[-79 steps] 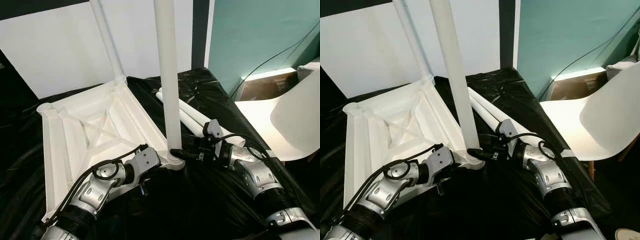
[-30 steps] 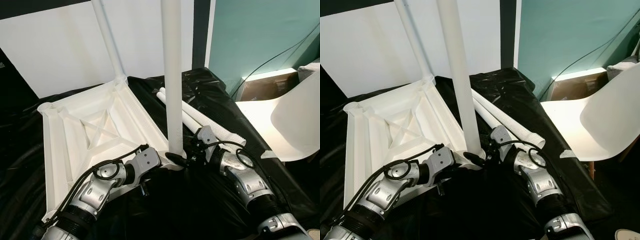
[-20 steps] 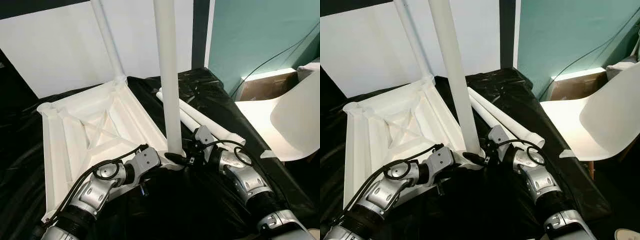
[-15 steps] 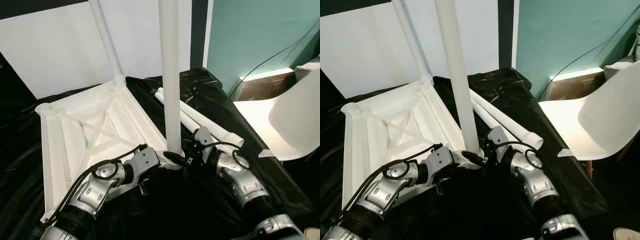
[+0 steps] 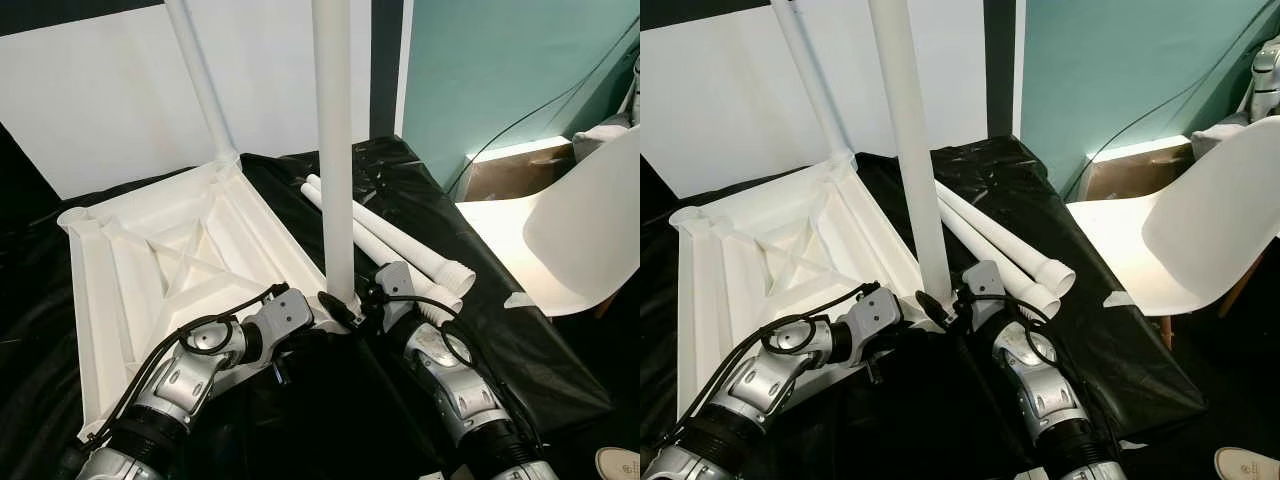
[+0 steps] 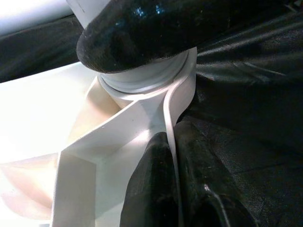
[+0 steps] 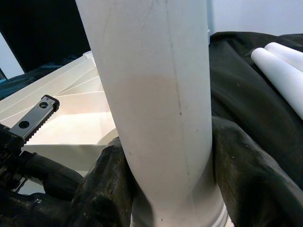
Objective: Building children table
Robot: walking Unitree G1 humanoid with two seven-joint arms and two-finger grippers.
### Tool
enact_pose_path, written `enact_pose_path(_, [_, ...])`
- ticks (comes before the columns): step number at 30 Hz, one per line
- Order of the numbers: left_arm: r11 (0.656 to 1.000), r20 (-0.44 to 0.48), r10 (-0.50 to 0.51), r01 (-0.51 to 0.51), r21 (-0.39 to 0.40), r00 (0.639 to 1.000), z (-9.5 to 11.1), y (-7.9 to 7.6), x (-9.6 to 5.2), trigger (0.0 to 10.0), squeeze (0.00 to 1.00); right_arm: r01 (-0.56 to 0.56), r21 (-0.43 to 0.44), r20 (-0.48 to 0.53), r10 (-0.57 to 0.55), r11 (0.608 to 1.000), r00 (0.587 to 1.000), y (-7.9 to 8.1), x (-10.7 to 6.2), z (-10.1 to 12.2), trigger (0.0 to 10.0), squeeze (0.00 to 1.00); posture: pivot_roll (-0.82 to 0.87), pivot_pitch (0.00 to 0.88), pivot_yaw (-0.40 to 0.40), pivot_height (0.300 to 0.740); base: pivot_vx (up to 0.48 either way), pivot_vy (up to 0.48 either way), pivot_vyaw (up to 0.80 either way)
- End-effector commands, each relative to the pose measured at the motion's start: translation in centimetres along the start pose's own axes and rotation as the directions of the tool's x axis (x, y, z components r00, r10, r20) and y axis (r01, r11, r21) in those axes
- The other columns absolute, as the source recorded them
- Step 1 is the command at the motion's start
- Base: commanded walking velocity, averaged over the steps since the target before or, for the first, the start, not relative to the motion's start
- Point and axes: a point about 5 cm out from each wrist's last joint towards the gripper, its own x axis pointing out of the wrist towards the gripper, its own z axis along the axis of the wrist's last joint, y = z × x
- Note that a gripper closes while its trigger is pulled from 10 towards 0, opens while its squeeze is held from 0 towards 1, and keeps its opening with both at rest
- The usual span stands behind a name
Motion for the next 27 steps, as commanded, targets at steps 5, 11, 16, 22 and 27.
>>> enact_pose_path(5, [0.969, -0.116, -0.215, 0.197, -0.149, 0.97, -4.5, -4.9, 1.8, 10.0, 0.0, 0.036, 0.017, 0.018, -0.036, 0.999, 0.999, -1.4, 0.1, 1.1, 10.0, 0.97, 0.12, 0.0, 0.026, 0.74, 0.0, 0.0, 0.0])
enact_pose_path(11, [0.969, -0.114, -0.213, 0.196, -0.147, 0.97, -4.4, -4.7, 1.9, 10.0, 0.0, -0.069, -0.061, 0.002, 0.069, 0.996, 0.998, -2.4, 0.0, 1.4, 10.0, 0.0, 0.11, 0.0, 0.027, 0.74, 0.0, 0.0, 0.0])
enact_pose_path(16, [0.969, -0.114, -0.216, 0.199, -0.145, 0.97, -4.4, -4.6, 1.9, 10.0, 0.0, -0.166, -0.077, -0.03, 0.164, 0.983, 0.986, -3.0, 0.1, 1.6, 10.0, 0.0, 0.11, 0.0, 0.03, 0.74, 0.0, 0.0, 0.0])
enact_pose_path(22, [0.971, -0.116, -0.21, 0.193, -0.141, 0.971, -4.3, -4.4, 1.9, 10.0, 0.0, -0.32, -0.11, -0.115, 0.308, 0.941, 0.944, -4.2, -0.4, 1.8, 4.8, 0.0, 0.11, 0.0, 0.029, 0.74, 0.0, 0.0, 0.0])
enact_pose_path(27, [0.971, -0.117, -0.208, 0.191, -0.143, 0.971, -4.4, -4.4, 1.8, 10.0, 0.0, -0.352, -0.138, -0.129, 0.335, 0.926, 0.933, -4.3, -0.5, 1.8, 0.0, 0.0, 0.12, 0.0, 0.027, 0.74, 0.0, 0.0, 0.0])
